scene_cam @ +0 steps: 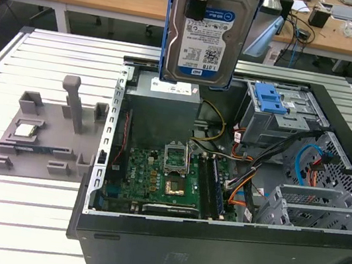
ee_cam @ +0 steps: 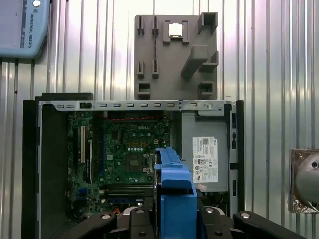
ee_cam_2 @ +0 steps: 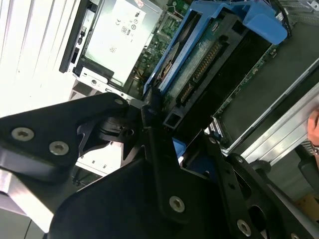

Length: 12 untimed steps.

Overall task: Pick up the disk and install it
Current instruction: 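Pick up the disk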

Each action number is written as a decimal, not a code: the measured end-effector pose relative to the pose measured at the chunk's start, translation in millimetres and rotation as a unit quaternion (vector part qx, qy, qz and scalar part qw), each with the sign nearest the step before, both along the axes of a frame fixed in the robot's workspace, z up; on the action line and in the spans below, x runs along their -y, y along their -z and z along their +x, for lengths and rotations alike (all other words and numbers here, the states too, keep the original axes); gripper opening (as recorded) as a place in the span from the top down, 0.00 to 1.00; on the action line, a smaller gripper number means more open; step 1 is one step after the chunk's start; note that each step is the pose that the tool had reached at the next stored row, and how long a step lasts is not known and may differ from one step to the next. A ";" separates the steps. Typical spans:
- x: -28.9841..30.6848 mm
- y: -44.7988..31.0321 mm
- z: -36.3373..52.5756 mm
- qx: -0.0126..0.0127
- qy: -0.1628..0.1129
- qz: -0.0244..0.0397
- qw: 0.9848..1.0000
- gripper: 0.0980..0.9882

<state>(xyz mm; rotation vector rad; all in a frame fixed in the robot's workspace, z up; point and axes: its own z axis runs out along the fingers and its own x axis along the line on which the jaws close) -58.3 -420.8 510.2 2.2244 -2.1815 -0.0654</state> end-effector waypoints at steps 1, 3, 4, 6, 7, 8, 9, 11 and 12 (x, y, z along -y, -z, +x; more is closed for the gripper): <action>1.0 0.1 0.0 0.000 0.000 0.000 1.000 0.70; 3.3 0.2 0.0 0.000 0.000 0.000 1.000 0.70; 5.1 0.4 0.0 0.000 0.000 0.000 1.000 0.70; 7.3 0.5 0.0 0.000 0.000 0.000 1.000 0.70; 9.3 0.7 0.0 0.000 0.000 0.000 1.000 0.70; 11.2 0.8 0.0 0.000 0.000 0.000 1.000 0.70; 13.1 0.9 0.0 0.000 0.000 0.000 1.000 0.70; 16.7 1.2 0.0 0.000 0.000 0.000 1.000 0.70; 17.6 1.3 0.0 0.000 0.000 0.000 1.000 0.70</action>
